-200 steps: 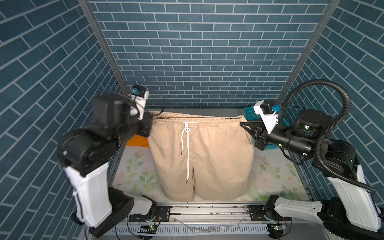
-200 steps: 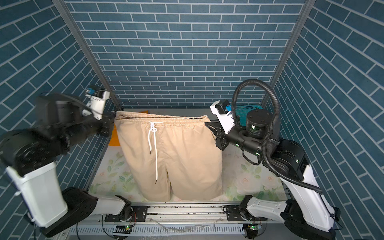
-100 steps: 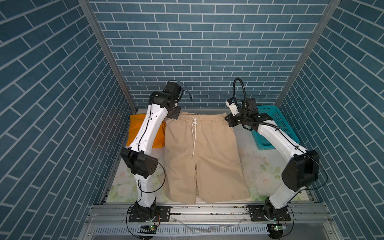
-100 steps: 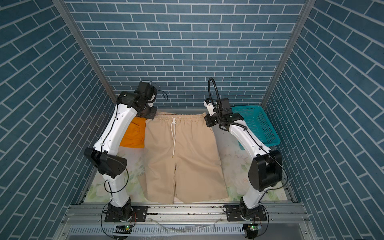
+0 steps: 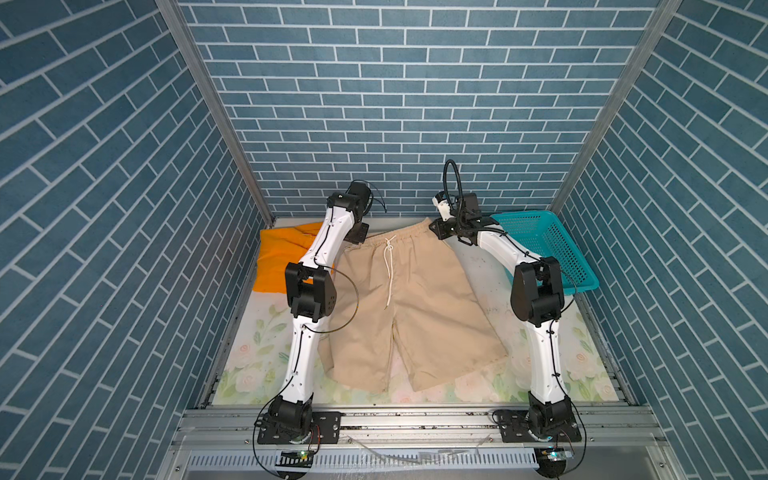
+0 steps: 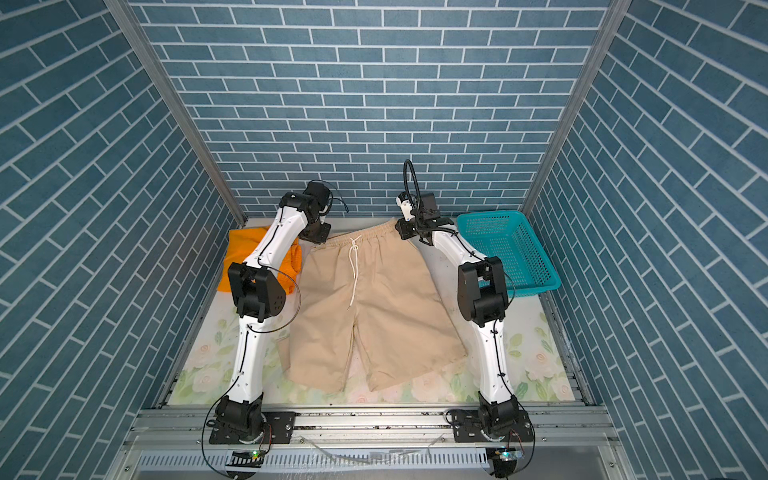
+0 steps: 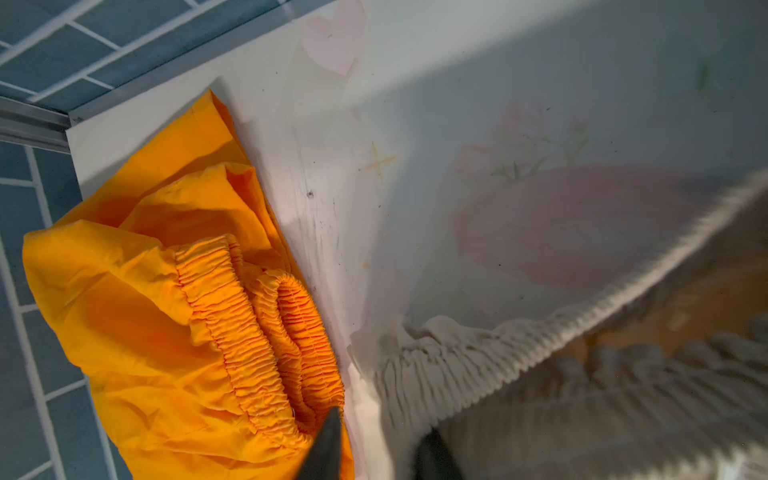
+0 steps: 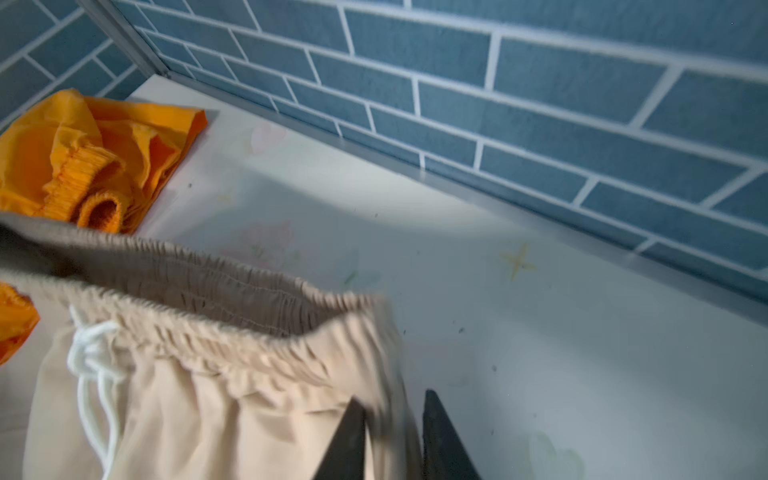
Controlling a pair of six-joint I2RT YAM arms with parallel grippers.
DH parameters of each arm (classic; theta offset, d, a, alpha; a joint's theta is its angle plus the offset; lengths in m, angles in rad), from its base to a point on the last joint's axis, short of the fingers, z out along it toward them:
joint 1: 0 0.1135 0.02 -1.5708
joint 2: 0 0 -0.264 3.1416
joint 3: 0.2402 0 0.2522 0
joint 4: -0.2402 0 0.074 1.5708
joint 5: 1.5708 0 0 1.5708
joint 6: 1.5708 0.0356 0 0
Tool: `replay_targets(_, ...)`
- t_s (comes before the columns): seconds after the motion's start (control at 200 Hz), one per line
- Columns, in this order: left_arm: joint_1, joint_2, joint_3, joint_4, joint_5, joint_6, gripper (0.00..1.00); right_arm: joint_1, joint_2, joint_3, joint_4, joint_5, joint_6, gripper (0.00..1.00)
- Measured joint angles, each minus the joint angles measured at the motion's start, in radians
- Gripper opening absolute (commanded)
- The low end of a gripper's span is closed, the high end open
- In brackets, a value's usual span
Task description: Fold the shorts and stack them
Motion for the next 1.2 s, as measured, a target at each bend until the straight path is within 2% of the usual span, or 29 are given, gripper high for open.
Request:
replay_targets(0.06,0.005,-0.012,0.011,0.0,0.008,0.0,1.0,-0.013,0.012,0.046,-0.031,-0.012,0.018,0.61)
replay_targets(0.16,0.019,-0.055,0.013,-0.009,0.03,-0.007,1.0,-0.027,-0.031,0.017,-0.049,-0.037,0.05,0.63)
replay_targets(0.245,0.032,-0.134,-0.022,-0.016,0.061,-0.017,1.0,-0.035,-0.173,-0.174,-0.051,-0.04,0.091,0.65)
replay_targets(0.365,0.046,-0.314,-0.179,-0.01,0.09,-0.024,1.0,0.008,-0.451,-0.499,-0.066,-0.034,0.149,0.67)
replay_targets(0.435,0.053,-0.412,-0.275,0.003,0.109,-0.026,1.0,0.098,-0.615,-0.649,-0.08,-0.013,0.184,0.67)
replay_targets(0.515,0.065,-0.494,-0.374,0.027,0.145,-0.03,1.0,0.258,-0.771,-0.796,-0.077,0.012,0.245,0.67)
replay_targets(0.655,0.108,-0.542,-0.494,0.069,0.19,-0.049,1.0,0.557,-0.922,-1.053,-0.035,0.08,0.403,0.67)
replay_targets(0.765,0.138,-0.544,-0.561,0.104,0.202,-0.063,1.0,0.721,-0.941,-1.175,-0.044,0.179,0.532,0.66)
replay_targets(0.91,0.144,-0.569,-0.625,0.144,0.217,-0.078,1.0,0.855,-0.903,-1.196,-0.035,0.277,0.654,0.68)
replay_targets(1.05,0.142,-0.628,-0.672,0.186,0.249,-0.089,1.0,0.917,-0.808,-1.184,0.011,0.31,0.709,0.69)
replay_targets(1.2,0.142,-0.681,-0.711,0.23,0.276,-0.084,1.0,0.935,-0.672,-1.124,0.045,0.305,0.724,0.7)
